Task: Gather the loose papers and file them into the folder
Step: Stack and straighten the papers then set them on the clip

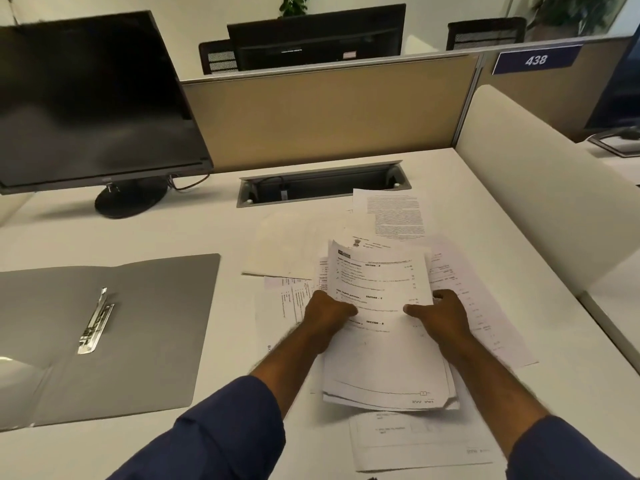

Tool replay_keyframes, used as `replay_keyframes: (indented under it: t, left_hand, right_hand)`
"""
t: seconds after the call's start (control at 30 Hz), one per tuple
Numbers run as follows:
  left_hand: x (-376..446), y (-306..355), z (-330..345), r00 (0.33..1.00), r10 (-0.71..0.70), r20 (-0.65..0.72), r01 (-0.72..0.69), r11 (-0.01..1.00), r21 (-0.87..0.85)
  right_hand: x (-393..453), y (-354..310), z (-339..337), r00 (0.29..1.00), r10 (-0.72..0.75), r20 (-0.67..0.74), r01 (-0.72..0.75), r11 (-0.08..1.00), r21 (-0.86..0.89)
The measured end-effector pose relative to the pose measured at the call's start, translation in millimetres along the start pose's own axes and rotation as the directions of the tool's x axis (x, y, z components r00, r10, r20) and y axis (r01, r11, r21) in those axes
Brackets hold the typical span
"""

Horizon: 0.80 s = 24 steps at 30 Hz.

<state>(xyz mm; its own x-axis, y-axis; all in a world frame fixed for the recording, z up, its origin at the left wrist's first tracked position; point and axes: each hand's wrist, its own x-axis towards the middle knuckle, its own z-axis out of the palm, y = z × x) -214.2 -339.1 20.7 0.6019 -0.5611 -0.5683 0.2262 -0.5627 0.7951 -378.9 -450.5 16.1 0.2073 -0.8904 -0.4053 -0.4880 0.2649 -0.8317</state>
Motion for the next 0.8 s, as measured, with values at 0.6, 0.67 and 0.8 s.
replay_keyframes:
  t: [0.6, 0.67, 0.8]
  left_hand:
    - [2, -17, -23, 0.988, 0.149, -0.039, -0.14, 0.976, 0.168]
    - [4, -18, -29, 0.985, 0.136, -0.107, -0.106, 0.962, 0.25]
    - [10, -20, -40, 0.97, 0.185, -0.156, -0.124, 0.935, 0.333]
  right_hand:
    - [-9, -22, -2, 0.951, 0.097, 0.293, -0.136, 0.984, 0.114]
    - [-10, -29, -6, 0.952, 0.038, 0.305, -0.074, 0.992, 0.106]
    - [-17, -44, -23, 0.925, -0.014, 0.379, -0.057, 0.983, 0.175]
